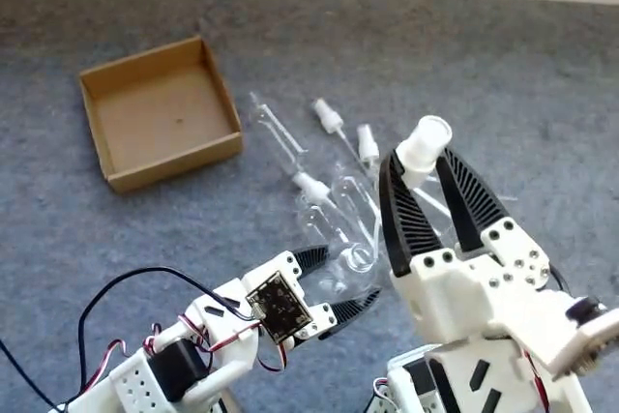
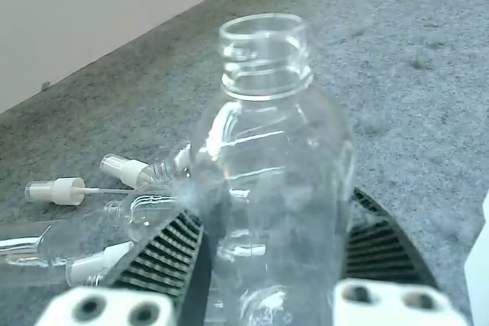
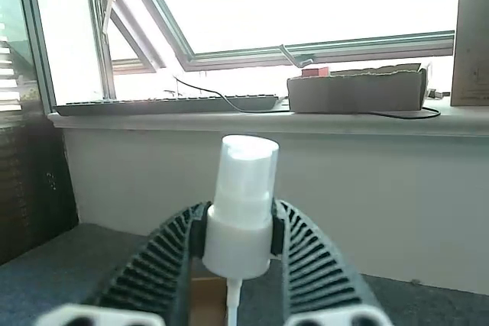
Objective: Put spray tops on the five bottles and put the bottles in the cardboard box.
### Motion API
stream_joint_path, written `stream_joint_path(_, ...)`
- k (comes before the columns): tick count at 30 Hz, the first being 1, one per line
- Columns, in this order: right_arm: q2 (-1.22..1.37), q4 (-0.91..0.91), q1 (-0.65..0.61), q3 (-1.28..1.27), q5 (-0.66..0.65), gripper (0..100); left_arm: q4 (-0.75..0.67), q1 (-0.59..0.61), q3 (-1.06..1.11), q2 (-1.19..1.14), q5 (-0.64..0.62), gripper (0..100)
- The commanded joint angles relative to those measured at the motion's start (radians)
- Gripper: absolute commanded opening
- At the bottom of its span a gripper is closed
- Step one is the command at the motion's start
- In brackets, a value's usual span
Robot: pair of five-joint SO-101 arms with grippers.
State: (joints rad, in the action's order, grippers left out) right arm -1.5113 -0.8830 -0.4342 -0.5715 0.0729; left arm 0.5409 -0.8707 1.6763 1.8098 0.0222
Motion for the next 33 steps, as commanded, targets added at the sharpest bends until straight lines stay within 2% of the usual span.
stream_joint_path(1, -0.018, 0.031, -0.018, -0.005, 0.011, 2.3, -0.005, -0.010, 0.018, 0.015, -0.014, 6)
stream_joint_path(6, -0.024, 0.088, -0.070, -0.082, 0.011, 2.3, -0.006, -0.010, 0.018, 0.015, -0.014, 6)
stream_joint_path(13, -0.024, 0.111, -0.071, -0.168, 0.011, 2.3, -0.008, -0.005, 0.016, 0.016, -0.014, 6)
stream_joint_path(15, -0.025, 0.108, -0.073, -0.179, 0.011, 2.3, -0.017, 0.027, 0.010, 0.016, -0.014, 6)
stream_joint_path(19, -0.025, 0.108, -0.073, -0.216, 0.011, 2.3, -0.124, 0.122, 0.018, 0.016, -0.015, 6)
stream_joint_path(23, -0.025, 0.102, -0.073, -0.252, 0.011, 2.3, -0.147, 0.150, 0.018, 0.016, -0.015, 6)
stream_joint_path(27, -0.025, 0.004, -0.085, -0.254, 0.006, 2.7, -0.152, 0.150, 0.016, 0.016, -0.015, 6)
stream_joint_path(33, -0.025, -0.120, -0.188, -0.257, -0.049, 2.8, -0.152, 0.150, 0.010, 0.016, -0.015, 6)
